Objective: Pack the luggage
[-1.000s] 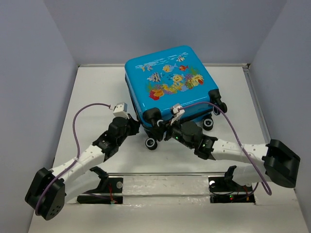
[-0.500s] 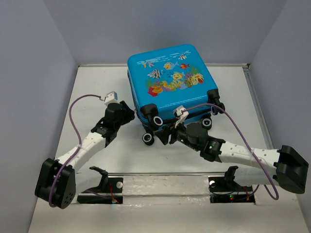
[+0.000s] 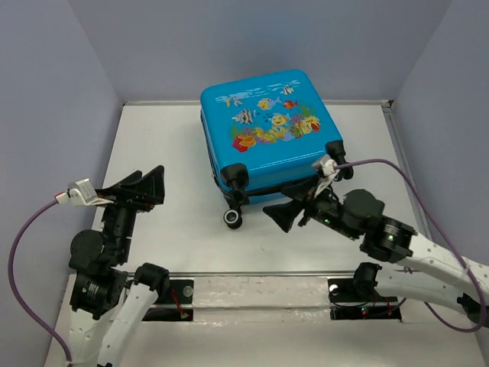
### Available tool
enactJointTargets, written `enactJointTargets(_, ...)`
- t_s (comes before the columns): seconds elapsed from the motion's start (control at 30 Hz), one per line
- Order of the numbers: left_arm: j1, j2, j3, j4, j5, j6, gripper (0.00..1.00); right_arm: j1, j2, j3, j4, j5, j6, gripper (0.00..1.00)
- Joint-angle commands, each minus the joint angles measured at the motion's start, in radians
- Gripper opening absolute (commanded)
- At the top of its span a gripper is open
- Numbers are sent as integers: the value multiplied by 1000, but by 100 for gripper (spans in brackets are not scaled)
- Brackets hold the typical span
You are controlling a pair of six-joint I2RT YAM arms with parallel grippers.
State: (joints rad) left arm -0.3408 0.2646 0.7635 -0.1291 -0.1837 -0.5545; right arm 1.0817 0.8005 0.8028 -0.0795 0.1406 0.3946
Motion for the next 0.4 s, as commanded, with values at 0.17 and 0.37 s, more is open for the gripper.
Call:
enactJointTargets(0.17, -6, -57, 31, -196, 136, 97, 99, 6, -262, 99, -295, 231, -66, 100)
enactJointTargets(0.37, -6, -79, -49, -167, 136, 103, 99, 6, -336, 22, -258, 286, -45, 100)
